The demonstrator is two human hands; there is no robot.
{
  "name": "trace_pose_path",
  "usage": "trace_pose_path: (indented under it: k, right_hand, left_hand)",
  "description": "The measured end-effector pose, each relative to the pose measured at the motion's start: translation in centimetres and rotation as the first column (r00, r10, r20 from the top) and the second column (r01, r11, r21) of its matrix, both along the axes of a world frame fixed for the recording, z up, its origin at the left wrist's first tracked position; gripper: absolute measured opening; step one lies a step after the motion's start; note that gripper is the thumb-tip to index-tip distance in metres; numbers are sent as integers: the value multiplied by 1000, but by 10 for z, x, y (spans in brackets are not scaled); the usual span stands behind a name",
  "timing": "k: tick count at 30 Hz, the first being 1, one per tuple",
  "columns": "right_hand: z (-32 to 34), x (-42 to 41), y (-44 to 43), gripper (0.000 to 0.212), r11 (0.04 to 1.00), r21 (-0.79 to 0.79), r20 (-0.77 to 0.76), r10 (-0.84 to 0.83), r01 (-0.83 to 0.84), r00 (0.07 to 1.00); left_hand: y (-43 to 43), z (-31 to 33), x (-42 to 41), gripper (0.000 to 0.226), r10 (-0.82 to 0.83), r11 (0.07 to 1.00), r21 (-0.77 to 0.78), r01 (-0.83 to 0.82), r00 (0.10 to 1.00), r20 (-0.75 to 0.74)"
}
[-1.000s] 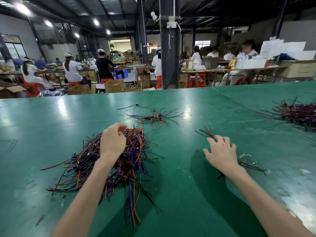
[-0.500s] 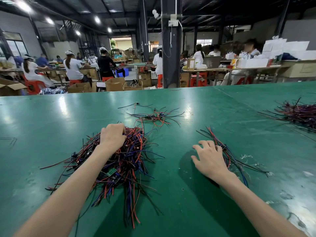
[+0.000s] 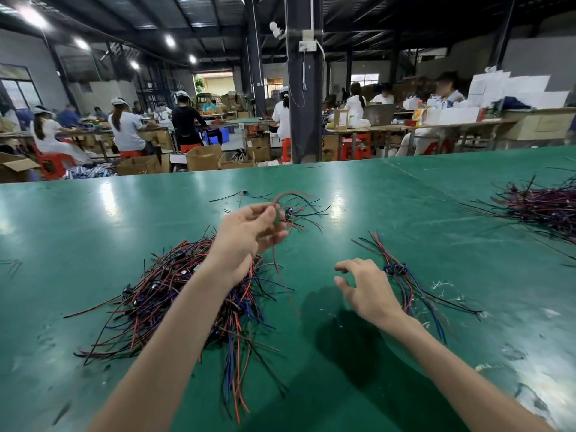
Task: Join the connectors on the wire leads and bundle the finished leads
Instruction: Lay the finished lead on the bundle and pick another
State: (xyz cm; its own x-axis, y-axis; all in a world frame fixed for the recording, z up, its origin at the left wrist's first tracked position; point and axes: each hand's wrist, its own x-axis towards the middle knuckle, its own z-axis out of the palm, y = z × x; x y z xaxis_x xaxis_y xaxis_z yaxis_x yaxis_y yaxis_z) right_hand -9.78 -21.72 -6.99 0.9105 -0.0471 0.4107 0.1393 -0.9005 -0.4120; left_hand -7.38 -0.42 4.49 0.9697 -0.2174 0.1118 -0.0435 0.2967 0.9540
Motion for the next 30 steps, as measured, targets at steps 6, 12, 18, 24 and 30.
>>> trace_pose_path:
  k: [6,12,18,24,30]
  right_hand:
    - [14,-6,12,9,777,609,14,186,-156,982]
    - [19,-12,23,11,379,914,-13,379,-143,925]
    - [19,-13,24,12,291,953,-24,356,-87,934]
    - [21,-13,19,8,154,988,-40,356,-17,934]
    - [23,-9,11,12,31,999,-18,329,8,944]
  left_hand:
    - [-32,-55,-15,17,-127,981,-162,108,986,-111]
    - [-41,-82,-23,17,-192,977,-130,170,965,-178]
    - [-44,-91,-28,16,-171,982,-105,154,968,-182]
    - [-47,-95,-31,21,-192,979,-94,179,968,-162]
    - [-47,-95,-34,25,-207,978,-48,202,953,-221]
